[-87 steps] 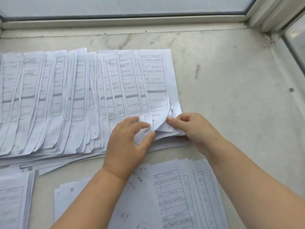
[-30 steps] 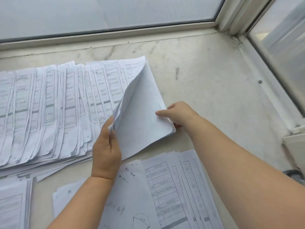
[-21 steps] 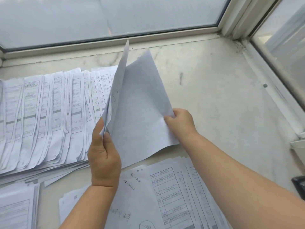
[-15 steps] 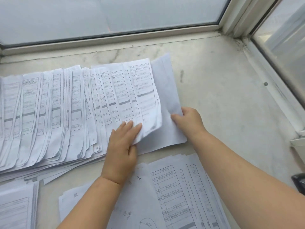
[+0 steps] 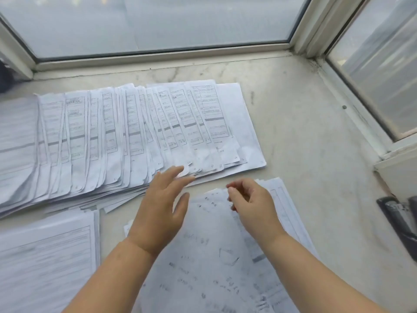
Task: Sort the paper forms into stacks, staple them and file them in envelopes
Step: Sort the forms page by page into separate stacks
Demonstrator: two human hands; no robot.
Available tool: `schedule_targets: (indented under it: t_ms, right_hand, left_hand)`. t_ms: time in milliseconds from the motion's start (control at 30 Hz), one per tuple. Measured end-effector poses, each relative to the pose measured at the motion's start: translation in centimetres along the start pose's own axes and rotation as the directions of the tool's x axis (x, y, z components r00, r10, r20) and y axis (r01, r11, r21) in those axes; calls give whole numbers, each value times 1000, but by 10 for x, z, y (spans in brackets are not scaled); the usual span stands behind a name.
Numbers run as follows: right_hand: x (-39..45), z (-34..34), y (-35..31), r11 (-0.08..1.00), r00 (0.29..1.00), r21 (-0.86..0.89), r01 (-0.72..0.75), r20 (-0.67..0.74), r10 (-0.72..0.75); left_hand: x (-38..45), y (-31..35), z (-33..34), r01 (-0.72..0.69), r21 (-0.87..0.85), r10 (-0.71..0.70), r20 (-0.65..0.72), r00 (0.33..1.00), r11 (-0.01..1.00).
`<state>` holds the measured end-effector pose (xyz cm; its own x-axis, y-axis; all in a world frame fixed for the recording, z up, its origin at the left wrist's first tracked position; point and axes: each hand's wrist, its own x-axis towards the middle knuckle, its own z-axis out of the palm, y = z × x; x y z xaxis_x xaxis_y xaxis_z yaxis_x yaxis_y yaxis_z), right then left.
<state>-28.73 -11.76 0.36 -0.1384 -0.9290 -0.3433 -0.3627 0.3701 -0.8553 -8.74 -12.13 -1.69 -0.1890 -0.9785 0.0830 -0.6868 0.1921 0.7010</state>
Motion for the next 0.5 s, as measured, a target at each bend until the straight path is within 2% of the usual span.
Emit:
schedule_targets:
  t_ms: [133, 200, 367, 500]
  right_hand:
    - [-82, 73, -5, 991, 950, 6, -133, 287, 126]
    - [-117, 105, -3, 983, 913, -45, -177, 366, 181]
    - [-178, 160, 7, 962, 883, -205, -180, 398, 249]
    - [-203, 177, 15, 929, 893, -341, -143, 360, 269]
  left_hand:
    - [-109, -34, -50, 131, -32, -133, -96, 986, 991]
    - [-165, -55, -74, 192, -34, -195, -115, 974, 981]
    - [-275, -93, -105, 296, -46, -300, -119, 947, 954]
    - [-316, -98, -93, 170, -37, -170, -2, 985, 985]
